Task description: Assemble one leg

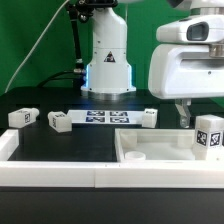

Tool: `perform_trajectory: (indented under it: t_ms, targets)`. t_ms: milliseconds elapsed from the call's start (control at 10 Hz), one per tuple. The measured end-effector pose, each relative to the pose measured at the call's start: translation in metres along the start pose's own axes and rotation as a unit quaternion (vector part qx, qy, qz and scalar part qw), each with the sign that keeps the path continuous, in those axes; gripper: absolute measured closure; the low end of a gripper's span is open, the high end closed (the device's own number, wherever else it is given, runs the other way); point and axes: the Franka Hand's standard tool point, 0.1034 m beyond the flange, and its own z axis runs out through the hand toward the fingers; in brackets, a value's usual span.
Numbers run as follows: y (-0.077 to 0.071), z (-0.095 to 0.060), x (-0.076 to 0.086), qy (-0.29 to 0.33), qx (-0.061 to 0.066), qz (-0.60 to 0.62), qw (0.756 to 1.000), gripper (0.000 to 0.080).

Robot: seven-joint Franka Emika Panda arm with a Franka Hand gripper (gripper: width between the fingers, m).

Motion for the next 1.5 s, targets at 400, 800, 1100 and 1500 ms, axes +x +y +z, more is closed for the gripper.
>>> perform_trajectory:
  t_ms: [400,800,1100,1500]
  targets:
    - [-0.0001,-0.0001,0.0002,0.000,0.000,0.005,1.000,0.0509]
    - [-0.0002,0.0000,0.0008,0.008,0.006,0.141,0.990,0.0509]
    - [0.0005,0.0005,0.0017,0.014,0.017,0.320,0.947,0.0509]
    - [0.0018,0.0006,0.0020,0.022,0.025,0.533,0.845,0.0508]
